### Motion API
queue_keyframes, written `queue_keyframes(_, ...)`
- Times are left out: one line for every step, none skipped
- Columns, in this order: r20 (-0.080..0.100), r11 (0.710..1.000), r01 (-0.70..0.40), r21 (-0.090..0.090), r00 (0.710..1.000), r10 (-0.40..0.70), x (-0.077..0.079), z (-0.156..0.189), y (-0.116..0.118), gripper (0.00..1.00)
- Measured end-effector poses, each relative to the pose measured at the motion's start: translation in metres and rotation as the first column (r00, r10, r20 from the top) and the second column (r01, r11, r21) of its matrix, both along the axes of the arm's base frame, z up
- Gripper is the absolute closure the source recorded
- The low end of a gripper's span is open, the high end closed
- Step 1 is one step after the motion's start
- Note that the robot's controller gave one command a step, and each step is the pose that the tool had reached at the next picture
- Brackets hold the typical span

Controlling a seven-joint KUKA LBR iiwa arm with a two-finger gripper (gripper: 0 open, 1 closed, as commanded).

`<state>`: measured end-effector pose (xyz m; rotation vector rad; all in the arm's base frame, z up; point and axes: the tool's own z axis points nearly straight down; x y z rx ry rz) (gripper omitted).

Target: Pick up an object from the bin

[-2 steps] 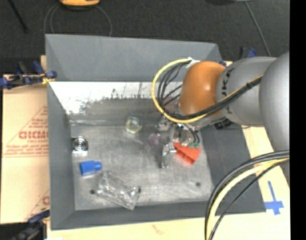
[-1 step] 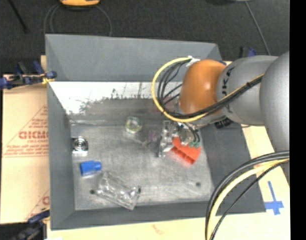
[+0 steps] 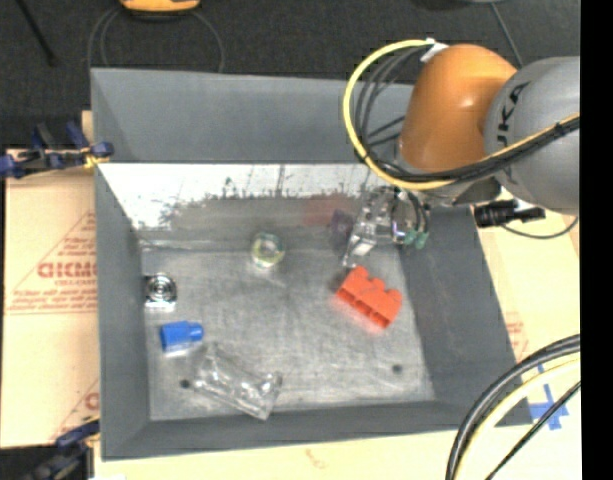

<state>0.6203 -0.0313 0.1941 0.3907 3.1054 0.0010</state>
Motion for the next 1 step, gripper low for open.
queue_keyframes(0.002,1.0,0.025,0.0,1.0,-0.025,0.009,0.1187,-0.0006,1.0)
